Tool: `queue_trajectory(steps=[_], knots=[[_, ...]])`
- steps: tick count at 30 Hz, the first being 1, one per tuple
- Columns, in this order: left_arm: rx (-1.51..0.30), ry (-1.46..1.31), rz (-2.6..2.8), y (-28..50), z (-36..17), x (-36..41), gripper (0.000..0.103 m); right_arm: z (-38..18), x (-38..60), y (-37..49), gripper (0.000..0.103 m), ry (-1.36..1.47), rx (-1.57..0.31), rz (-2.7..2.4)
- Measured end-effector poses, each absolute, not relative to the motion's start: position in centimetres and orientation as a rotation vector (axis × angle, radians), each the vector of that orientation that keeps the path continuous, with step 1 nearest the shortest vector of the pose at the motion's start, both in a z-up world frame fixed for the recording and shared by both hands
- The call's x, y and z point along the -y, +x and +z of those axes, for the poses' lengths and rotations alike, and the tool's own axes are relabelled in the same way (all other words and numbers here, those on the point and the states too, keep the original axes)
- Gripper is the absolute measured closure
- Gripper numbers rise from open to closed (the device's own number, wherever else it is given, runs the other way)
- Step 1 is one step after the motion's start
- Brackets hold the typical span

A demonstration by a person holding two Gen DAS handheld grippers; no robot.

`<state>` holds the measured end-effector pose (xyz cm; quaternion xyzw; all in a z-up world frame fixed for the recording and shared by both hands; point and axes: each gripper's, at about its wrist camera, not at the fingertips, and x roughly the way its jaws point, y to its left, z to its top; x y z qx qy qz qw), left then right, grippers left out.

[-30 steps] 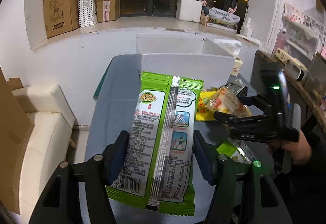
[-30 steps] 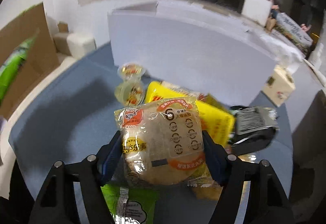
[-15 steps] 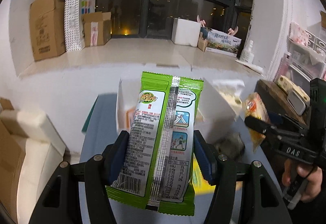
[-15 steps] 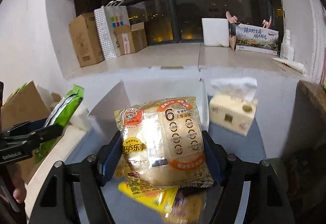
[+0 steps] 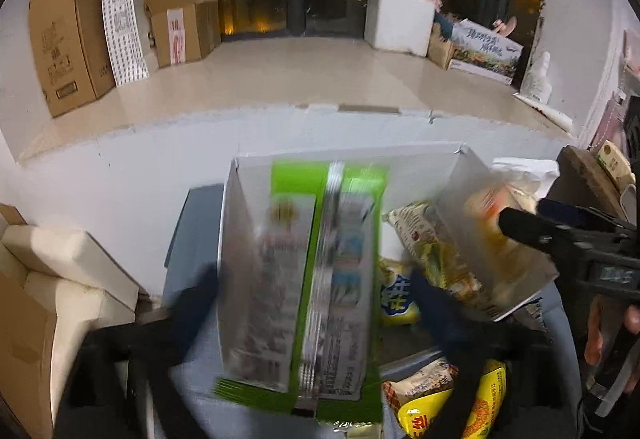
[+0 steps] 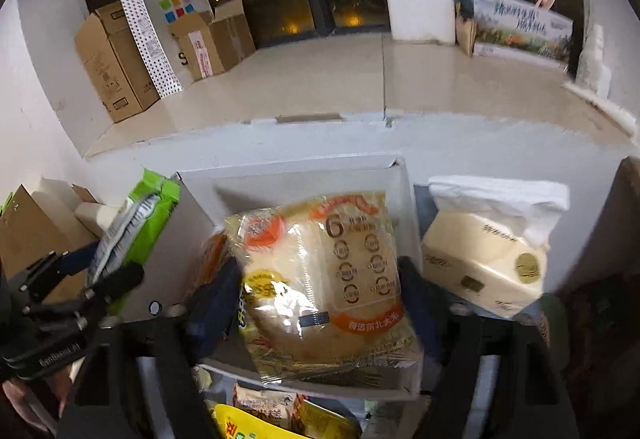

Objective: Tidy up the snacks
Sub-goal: 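Grasp the green biscuit pack with left gripper while right grasps round bread, drop both in box, then grasp the yellow noodle pack with left gripper while right grasps green biscuit pack, drop both in box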

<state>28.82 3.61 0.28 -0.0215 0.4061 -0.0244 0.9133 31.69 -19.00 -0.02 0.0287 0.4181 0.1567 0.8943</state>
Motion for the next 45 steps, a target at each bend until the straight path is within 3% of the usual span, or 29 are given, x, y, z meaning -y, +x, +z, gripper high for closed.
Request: queue_trajectory(steps=[11, 21, 31, 36, 45], knots=[[-0.833, -0.056, -0.041, 26.9, 0.1, -4.7, 0.0, 1.2, 19.5, 29.2, 0.0, 0.059, -0.81, 0.357], [-0.738, -0.014, -0.085, 15.4, 2.8, -5.5, 0.0, 3.6, 21.1, 17.0, 0.0, 0.119, -0.85, 0.482], [-0.733, -0.026, -0.108, 3.5, 0.5, -5.4, 0.0, -5.7, 17.9, 4.5, 0.0, -0.151, -1.004, 0.435], [-0.741, -0.035, -0.081, 0.6, -1.2, -5.1, 0.0, -11.7, 17.0, 3.7, 0.0, -0.188, -1.192, 0.443], [-0.808, -0.03, -0.114, 1.2, -3.9, -3.9, 0.0, -13.8, 15.5, 4.4, 0.0, -0.344, -1.255, 0.405]])
